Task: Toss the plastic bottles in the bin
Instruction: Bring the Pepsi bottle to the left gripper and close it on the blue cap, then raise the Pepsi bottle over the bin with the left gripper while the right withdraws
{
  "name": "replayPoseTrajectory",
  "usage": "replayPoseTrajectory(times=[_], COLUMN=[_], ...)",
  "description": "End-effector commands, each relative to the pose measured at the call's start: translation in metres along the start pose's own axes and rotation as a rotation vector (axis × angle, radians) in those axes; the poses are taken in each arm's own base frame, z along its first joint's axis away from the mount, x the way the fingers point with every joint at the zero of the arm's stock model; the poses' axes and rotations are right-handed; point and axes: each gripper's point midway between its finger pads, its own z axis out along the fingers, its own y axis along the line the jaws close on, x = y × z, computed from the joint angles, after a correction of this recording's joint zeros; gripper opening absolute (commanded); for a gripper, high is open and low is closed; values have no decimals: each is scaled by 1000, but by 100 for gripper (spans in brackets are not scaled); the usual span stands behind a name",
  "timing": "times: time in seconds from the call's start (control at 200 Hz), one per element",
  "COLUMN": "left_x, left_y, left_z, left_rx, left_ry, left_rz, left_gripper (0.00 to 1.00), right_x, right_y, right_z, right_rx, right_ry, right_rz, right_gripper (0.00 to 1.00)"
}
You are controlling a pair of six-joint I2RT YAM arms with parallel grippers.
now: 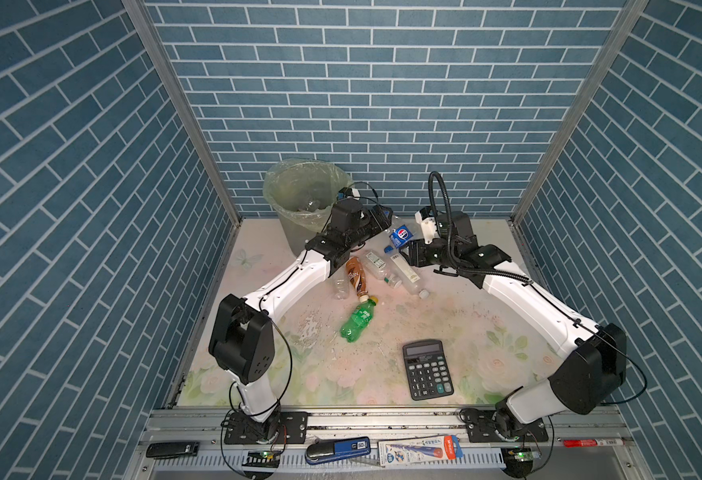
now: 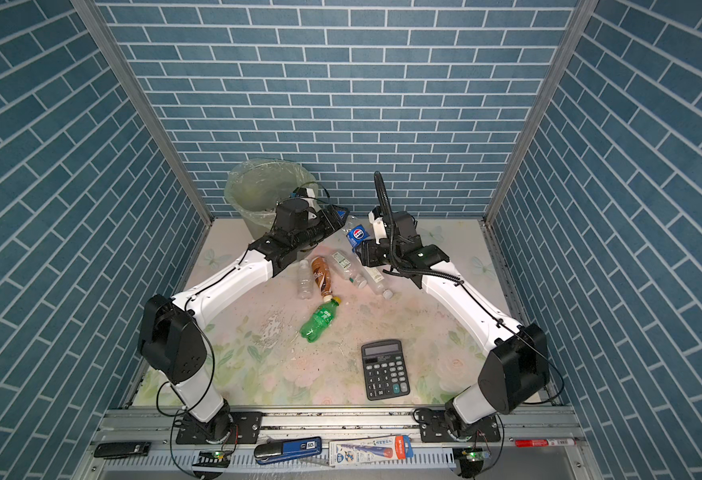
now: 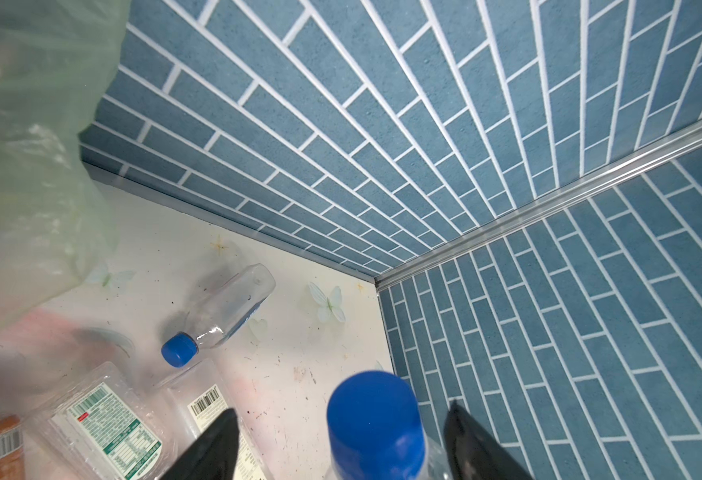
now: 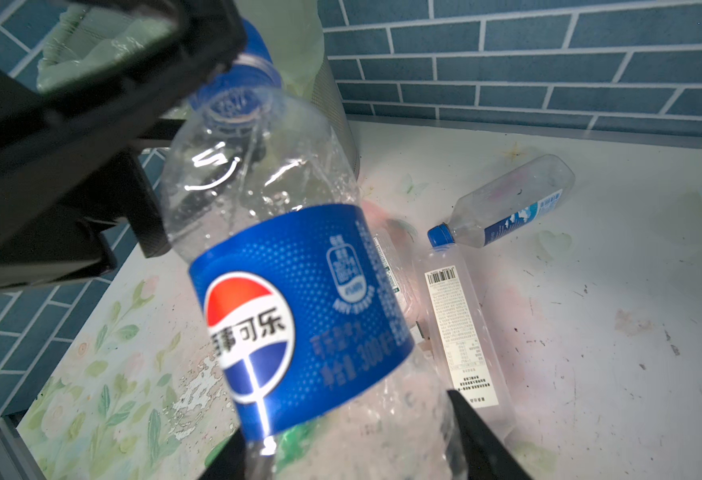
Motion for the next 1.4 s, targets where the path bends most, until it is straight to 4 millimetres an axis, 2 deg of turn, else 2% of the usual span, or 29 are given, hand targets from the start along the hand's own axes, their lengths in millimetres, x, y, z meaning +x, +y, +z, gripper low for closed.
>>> replayPoseTrajectory(times=[0.0, 0.215, 0.44, 0.635, 0.805, 0.93, 1.055, 1.25, 1.395], left_x=[-14, -10, -8, -15, -32, -46, -69, -119, -147], left_y=[-13, -13, -14, -15, -22, -30, -37, -65, -79], left_z=[5, 10, 7, -2, -14, -22, -37, -74, -101], left_rx=[42, 52, 46, 15, 2, -2, -21, -64, -103], left_ry=[-41, -22, -6, -17, -48, -71, -121, -239, -325], left_rz=[-6, -2, 26, 80, 130, 165, 218, 374, 470], left_gripper=[72, 44, 24, 24, 24, 24, 24, 25, 25], right_x=[-2, -1, -2, -9, -14, -22, -29, -45, -60], right_y=[10, 11, 13, 15, 23, 31, 43, 69, 91], right_z=[-7, -7, -5, -12, -22, -31, -40, -55, -65], right_rx=[-41, -46, -54, -57, -90, -104, -115, -161, -205], right_ry=[-37, -46, -45, -70, -92, -132, -172, -255, -318], right_rz=[-19, -31, -32, -39, -61, -90, -156, -275, -333], right_gripper=[52, 52, 56, 70, 87, 94, 99, 99, 99])
